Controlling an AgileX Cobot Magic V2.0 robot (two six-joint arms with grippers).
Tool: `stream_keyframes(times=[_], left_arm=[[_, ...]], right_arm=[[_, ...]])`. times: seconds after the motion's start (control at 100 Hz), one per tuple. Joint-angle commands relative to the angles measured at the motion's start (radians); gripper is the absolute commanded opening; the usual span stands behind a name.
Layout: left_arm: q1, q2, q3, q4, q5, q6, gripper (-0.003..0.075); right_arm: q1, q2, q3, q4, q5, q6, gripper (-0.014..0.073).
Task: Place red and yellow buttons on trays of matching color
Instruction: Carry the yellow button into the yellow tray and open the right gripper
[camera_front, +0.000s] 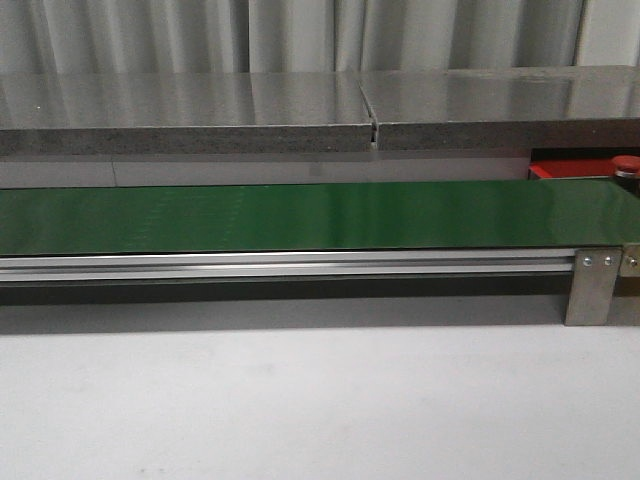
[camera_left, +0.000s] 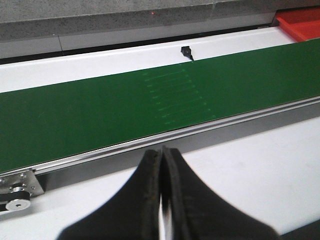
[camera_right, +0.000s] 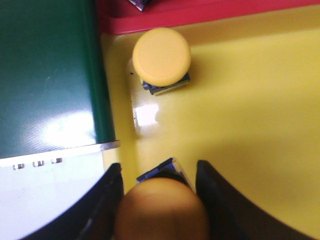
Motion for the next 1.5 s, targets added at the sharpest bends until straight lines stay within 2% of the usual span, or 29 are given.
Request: stream_keyframes(times=[0.0,0.31,0.39,0.46,0.58,0.65,1.02,1.13,1.21,1.37,1.44,1.49], left_arm=[[-0.008,0.003,-0.027,-0.023,-0.070,-0.003,-0.0019],[-0.008,0.003,-0.027,-0.023,-0.070,-0.003,-0.0019],[-0.008,0.003,-0.027,-0.023,-0.070,-0.003,-0.0019],[-0.008,0.003,-0.027,-0.023,-0.070,-0.003,-0.0019],[-0.008,0.003,-0.027,-0.023,-0.070,-0.003,-0.0019],[-0.008,0.003,-0.027,-0.023,-0.070,-0.003,-0.0019],[-0.008,0.003,-0.027,-0.023,-0.070,-0.003,-0.0019],[-0.008,0.003,-0.027,-0.023,-0.070,-0.003,-0.0019],[-0.008,0.003,-0.027,-0.023,-0.070,-0.003,-0.0019],[-0.008,0.003,-0.027,-0.023,-0.070,-0.003,-0.0019],[-0.008,0.003,-0.027,-0.023,-0.070,-0.003,-0.0019],[-0.008,0.003,-0.027,-0.023,-0.070,-0.003,-0.0019]], right_arm=[[-0.008,-0.029,0.002,0.014,-0.094,-0.001,-0.0017],[-0.008,0.080,0.013,0.043,-0.163,-0.001,-0.0015],[-0.008,0.097,0.013,0.043,-0.172,-0.001,0.0019],[-0.008,0.099,0.013,0.043,-0.174,-0.002,0.0110],[-0.008,0.099,0.013,0.043,-0.182,-0.002,0.0351],[-0.008,0.099,0.013,0.043,-0.183,-0.002,0.0433],[-0.008,0.052,0.013,0.025,-0.194,-0.003,0.0444],[-0.004,-0.009,0.013,0.014,-0.190,-0.025,0.0391],[0.011,-0.061,0.013,0.013,-0.180,-0.055,0.0284],[0.068,-0.169,0.013,0.012,-0.163,-0.081,-0.0006],[0.099,-0.209,0.015,0.012,-0.156,-0.081,-0.0094],[0.122,-0.239,0.023,0.012,-0.158,-0.081,-0.0127]])
